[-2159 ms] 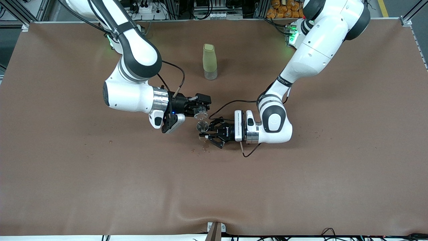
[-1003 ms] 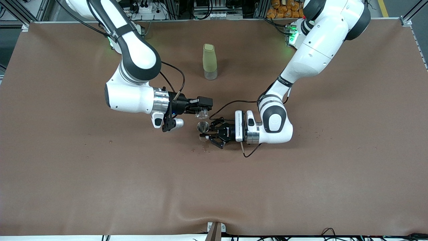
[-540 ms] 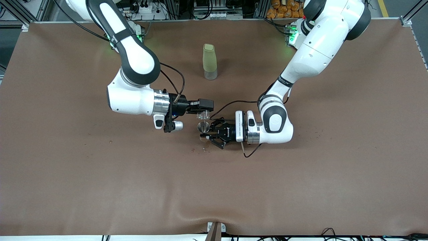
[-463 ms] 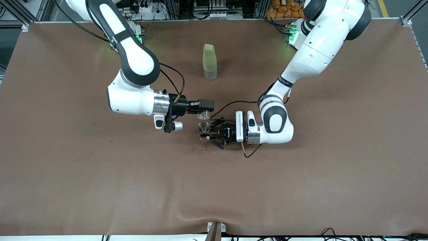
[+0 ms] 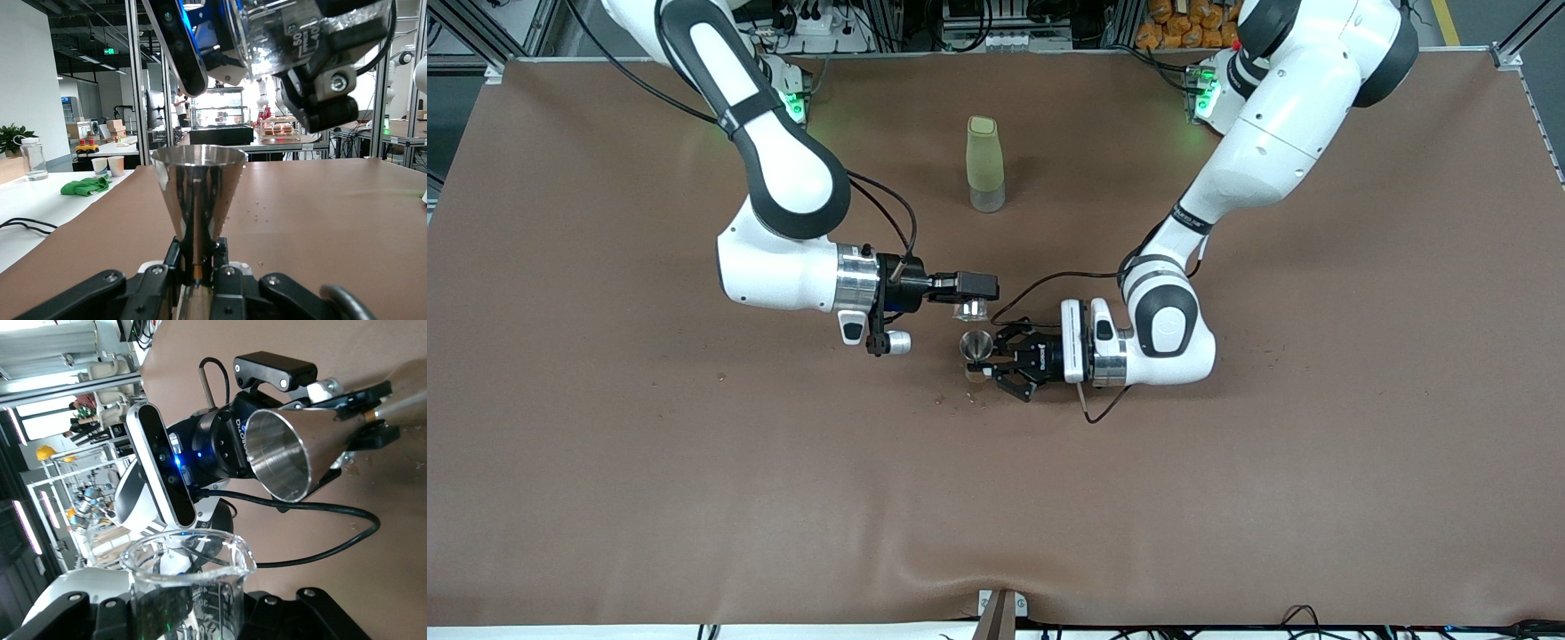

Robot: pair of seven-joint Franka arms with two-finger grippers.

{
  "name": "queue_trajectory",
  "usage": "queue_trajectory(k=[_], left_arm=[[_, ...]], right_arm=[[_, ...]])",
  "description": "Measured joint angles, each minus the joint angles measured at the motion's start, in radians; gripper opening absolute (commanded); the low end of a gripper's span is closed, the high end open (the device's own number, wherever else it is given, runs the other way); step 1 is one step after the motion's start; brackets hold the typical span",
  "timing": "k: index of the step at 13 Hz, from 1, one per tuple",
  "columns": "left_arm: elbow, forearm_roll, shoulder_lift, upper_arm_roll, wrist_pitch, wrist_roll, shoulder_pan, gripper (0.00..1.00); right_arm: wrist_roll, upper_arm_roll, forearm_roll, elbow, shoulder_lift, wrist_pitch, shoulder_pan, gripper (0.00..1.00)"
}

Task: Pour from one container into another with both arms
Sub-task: 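Pour the liquid into the jigger, then turn the beaker upright, then carry the beaker back with the right gripper while the left gripper returns the jigger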

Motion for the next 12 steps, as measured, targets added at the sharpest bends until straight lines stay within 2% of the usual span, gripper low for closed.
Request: queue_trajectory(k=[3,9,12], left_arm=[[-0.003,0.0,0.0,0.0,-0.005,0.0,0.01,0.0],[-0.022,0.0,0.0,0.001,-0.064,0.0,0.048,0.0],[-0.036,0.012,0.0,0.003,-0.086,0.002,0.082,0.0]], right_arm=[[0.003,0.0,0.044,0.004,0.007,0.001,0.0,0.0],[-0.006,-0.002,0.065,0.013,0.009,0.003,0.0,0.0],[-0.101,-0.011,-0.011,0.025,0.009,0.011,0.0,0.0]])
